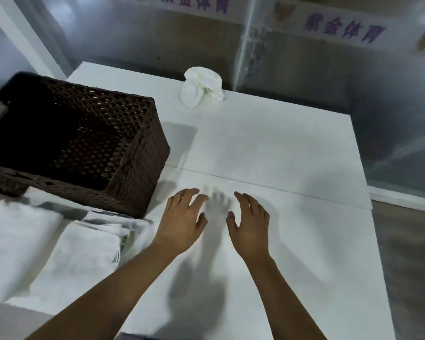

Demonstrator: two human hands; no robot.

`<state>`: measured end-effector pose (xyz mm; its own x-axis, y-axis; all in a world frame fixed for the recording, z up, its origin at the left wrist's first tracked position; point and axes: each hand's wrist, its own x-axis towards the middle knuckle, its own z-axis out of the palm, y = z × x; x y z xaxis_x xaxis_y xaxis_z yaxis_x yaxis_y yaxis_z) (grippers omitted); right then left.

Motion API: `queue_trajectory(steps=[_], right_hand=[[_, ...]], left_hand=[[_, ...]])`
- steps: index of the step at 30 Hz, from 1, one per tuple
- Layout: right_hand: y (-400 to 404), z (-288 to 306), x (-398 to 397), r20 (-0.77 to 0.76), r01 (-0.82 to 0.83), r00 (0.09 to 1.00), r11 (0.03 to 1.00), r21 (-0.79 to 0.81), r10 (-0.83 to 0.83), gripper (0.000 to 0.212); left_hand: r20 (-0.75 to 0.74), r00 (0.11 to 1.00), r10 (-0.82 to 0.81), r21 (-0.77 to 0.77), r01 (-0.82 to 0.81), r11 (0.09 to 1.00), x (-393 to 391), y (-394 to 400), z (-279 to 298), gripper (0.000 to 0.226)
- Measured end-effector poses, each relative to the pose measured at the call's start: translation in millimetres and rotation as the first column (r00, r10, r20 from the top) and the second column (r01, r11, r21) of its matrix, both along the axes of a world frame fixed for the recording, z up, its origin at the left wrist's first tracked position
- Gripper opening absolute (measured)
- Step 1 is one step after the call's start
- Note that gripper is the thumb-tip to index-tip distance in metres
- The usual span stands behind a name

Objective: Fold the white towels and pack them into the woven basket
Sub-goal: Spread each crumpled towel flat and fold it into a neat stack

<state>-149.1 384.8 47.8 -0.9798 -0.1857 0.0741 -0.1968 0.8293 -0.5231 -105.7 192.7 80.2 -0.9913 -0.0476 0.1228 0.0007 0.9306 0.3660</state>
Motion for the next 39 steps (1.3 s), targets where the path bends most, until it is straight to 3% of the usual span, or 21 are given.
queue_trajectory(steps=[8, 15, 19, 23, 25, 30, 35, 39], right_hand=[[3, -21, -96, 0.007, -0.107, 0.994, 0.994, 0.005, 0.107, 0.051], [-30, -37, -219, -0.105, -0.255, 0.958, 0.960, 0.113, 0.267, 0.050], [-64, -43, -298, -0.115, -0.324, 0.931, 0.931, 0.167, 0.345, 0.049], [-109, -53, -364, -0.013, -0.424, 0.901, 0.887, 0.181, 0.433, 0.049], [-136, -61, -392, -0.033, -0.448, 0.885, 0.870, 0.204, 0.464, 0.050], [-209, -90, -438, -0.083, -0.503, 0.824, 0.791, 0.349, 0.561, 0.061], [-255, -95, -473, 0.034, -0.571, 0.787, 0.705, 0.420, 0.616, 0.079], [-267, -100, -496, 0.275, -0.642, 0.765, 0.647, 0.413, 0.583, 0.084]], left_hand=[[0.128, 0.983, 0.130, 0.010, -0.132, 0.991, -71, -7, -17, 0.042], [0.160, 0.966, 0.205, 0.005, -0.208, 0.978, -148, -38, -58, 0.049], [0.249, 0.938, 0.240, -0.024, -0.242, 0.970, -184, -56, -90, 0.059], [0.340, 0.897, 0.282, -0.052, -0.281, 0.958, -191, -66, -128, 0.072], [0.404, 0.870, 0.284, -0.061, -0.284, 0.957, -183, -66, -145, 0.086], [0.324, 0.906, 0.272, -0.085, -0.258, 0.962, -171, -67, -174, 0.092], [0.287, 0.920, 0.266, -0.088, -0.251, 0.964, -173, -63, -184, 0.090], [0.304, 0.912, 0.275, -0.077, -0.264, 0.961, -174, -66, -186, 0.091]])
